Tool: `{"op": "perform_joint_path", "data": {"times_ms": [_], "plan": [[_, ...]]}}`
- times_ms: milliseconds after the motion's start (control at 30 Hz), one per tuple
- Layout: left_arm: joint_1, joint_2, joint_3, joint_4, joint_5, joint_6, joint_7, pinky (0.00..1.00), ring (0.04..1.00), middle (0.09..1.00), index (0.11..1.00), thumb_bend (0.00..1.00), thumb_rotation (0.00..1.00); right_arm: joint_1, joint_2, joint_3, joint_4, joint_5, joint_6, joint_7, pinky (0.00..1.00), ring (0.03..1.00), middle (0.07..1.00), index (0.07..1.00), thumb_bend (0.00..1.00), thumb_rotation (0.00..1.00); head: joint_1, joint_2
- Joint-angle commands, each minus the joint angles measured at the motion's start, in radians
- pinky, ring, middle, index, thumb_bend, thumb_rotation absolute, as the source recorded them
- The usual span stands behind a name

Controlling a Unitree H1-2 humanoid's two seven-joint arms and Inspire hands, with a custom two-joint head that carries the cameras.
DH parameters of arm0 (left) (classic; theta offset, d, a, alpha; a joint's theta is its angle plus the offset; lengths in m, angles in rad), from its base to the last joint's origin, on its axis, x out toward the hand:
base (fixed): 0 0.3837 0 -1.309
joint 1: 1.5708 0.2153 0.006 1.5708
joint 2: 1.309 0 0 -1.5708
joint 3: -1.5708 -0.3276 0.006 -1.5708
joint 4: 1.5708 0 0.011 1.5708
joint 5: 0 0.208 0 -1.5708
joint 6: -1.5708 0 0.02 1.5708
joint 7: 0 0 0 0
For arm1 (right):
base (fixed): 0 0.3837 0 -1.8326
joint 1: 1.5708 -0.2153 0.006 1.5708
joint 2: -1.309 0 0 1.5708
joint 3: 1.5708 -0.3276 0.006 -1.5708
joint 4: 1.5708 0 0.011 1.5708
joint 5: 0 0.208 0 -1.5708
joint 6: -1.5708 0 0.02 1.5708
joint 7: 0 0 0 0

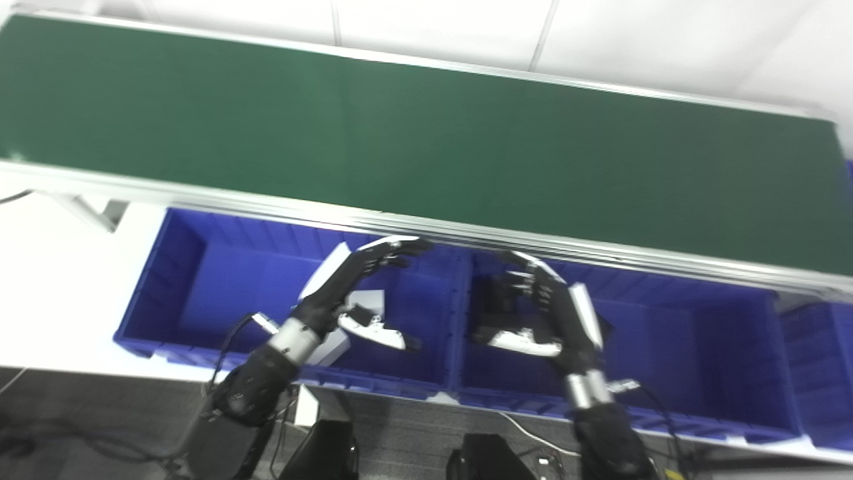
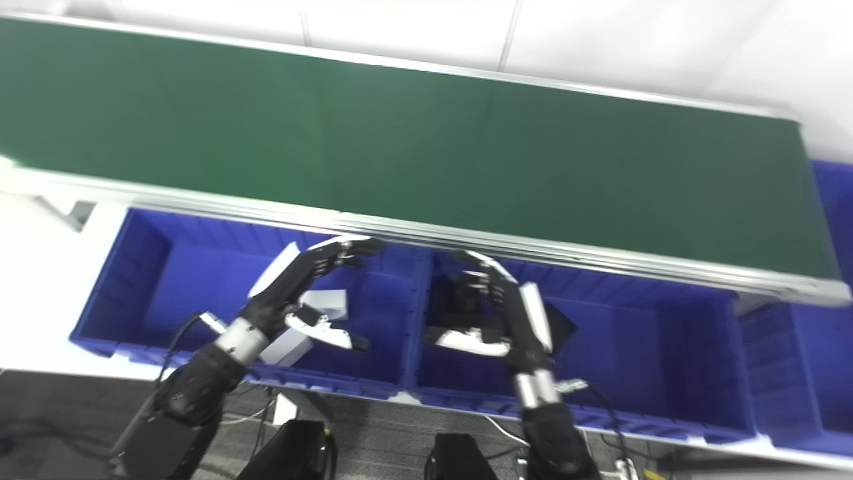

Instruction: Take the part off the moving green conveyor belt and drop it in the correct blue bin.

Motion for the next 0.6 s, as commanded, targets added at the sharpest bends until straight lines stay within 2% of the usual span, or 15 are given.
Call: {"op": "perform_joint_path", "data": {"times_ms": [0, 233, 367, 567], "plan": [[-0.023, 0.015, -0.003, 0.006, -0.004, -0.044, 0.039, 0.71, 0.792, 0.82, 0.766, 0.98, 0.04, -0.018, 0.004, 0.022, 0.002, -0.016, -0.052, -0.049, 0.58, 0.707, 0.833, 0.761, 1.0, 0.34, -0.003, -0.021], [-0.034, 0.026, -0.032, 0.048, 0.007, -0.044, 0.115, 0.68, 0.771, 0.804, 0.754, 0.98, 0.01, -0.032, -0.022, 0.093, 0.036, 0.005, -0.052, -0.12, 0.61, 0.735, 0.835, 0.758, 1.0, 0.29, 0.023, -0.057], [-0.036, 0.028, -0.051, 0.053, 0.011, -0.044, 0.133, 0.69, 0.774, 0.803, 0.752, 0.99, 0.01, -0.034, -0.041, 0.111, 0.037, 0.021, -0.052, -0.13, 0.62, 0.743, 0.838, 0.76, 1.0, 0.29, 0.042, -0.057], [-0.042, 0.025, -0.081, 0.065, 0.015, -0.044, 0.168, 0.67, 0.761, 0.793, 0.733, 1.0, 0.0, -0.039, -0.066, 0.127, 0.053, 0.052, -0.052, -0.135, 0.61, 0.734, 0.839, 0.765, 1.0, 0.29, 0.083, -0.084]]}}
